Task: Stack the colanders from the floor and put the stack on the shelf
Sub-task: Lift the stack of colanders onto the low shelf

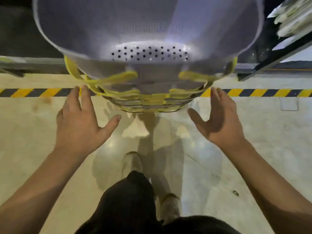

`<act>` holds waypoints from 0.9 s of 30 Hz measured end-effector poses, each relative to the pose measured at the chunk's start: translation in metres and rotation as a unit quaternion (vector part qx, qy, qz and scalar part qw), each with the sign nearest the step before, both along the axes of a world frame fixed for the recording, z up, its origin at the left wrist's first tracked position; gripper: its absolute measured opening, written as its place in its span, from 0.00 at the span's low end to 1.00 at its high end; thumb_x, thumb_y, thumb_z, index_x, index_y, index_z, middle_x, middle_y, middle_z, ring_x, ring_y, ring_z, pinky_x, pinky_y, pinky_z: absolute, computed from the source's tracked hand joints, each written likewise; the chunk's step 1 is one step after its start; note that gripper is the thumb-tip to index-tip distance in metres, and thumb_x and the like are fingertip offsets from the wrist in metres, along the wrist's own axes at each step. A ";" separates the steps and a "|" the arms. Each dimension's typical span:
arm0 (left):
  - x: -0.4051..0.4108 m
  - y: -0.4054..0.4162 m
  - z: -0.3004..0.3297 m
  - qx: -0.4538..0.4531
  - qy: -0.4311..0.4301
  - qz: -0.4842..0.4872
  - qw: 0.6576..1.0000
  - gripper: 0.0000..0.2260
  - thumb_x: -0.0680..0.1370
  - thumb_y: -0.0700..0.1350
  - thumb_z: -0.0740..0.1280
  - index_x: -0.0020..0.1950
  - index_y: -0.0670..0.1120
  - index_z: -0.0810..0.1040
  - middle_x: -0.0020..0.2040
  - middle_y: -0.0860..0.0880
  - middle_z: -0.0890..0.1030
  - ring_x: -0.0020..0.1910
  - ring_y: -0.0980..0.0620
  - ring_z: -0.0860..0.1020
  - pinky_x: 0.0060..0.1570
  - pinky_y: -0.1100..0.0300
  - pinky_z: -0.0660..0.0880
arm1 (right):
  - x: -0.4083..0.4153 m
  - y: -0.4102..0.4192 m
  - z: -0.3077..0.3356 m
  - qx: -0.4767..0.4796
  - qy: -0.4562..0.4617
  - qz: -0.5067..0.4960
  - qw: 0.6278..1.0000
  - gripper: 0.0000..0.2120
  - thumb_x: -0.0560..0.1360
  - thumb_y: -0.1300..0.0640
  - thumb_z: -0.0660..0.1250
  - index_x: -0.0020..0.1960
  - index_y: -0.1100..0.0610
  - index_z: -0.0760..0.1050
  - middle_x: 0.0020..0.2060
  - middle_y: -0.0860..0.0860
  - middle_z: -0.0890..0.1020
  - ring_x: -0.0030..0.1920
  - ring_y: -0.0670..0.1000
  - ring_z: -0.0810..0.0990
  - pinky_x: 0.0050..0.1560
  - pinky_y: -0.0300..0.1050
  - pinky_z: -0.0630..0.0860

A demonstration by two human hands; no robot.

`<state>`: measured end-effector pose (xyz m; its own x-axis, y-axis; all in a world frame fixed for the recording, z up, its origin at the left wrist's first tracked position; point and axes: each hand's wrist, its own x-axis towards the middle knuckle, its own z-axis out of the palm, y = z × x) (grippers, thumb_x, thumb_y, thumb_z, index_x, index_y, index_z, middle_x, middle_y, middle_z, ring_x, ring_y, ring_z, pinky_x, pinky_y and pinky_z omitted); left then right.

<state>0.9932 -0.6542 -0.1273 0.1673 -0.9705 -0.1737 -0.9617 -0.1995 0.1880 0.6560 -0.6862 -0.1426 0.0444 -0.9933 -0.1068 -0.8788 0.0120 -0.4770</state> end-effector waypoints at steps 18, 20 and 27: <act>-0.034 -0.056 -0.092 -0.239 0.566 0.127 0.779 0.49 0.59 0.71 0.76 0.74 0.58 0.58 0.69 0.53 0.75 0.66 0.47 0.76 0.61 0.31 0.72 | 0.036 -0.046 -0.074 -0.042 -0.473 -0.082 0.876 0.38 0.64 0.33 0.74 0.70 0.39 0.64 0.60 0.38 0.79 0.60 0.44 0.80 0.57 0.59 0.79; -0.042 -0.056 -0.089 -0.257 0.558 0.136 0.777 0.50 0.59 0.68 0.78 0.74 0.57 0.58 0.66 0.52 0.76 0.64 0.50 0.77 0.61 0.35 0.74 | 0.038 -0.048 -0.078 -0.058 -0.470 -0.094 0.876 0.36 0.64 0.36 0.73 0.68 0.38 0.65 0.56 0.35 0.79 0.57 0.40 0.79 0.57 0.56 0.79; -0.054 -0.059 -0.067 -0.301 0.554 0.145 0.762 0.50 0.56 0.71 0.78 0.70 0.56 0.59 0.56 0.68 0.78 0.57 0.65 0.78 0.51 0.64 0.76 | 0.042 -0.048 -0.074 -0.076 -0.486 -0.078 0.867 0.28 0.66 0.40 0.72 0.63 0.34 0.66 0.56 0.36 0.81 0.56 0.39 0.80 0.51 0.37 0.76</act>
<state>0.9396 -0.7136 -0.1946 0.4638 -0.8805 0.0979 -0.0775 0.0697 0.9946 0.6981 -0.7344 -0.2169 -0.0959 -0.9946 0.0394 -0.0549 -0.0342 -0.9979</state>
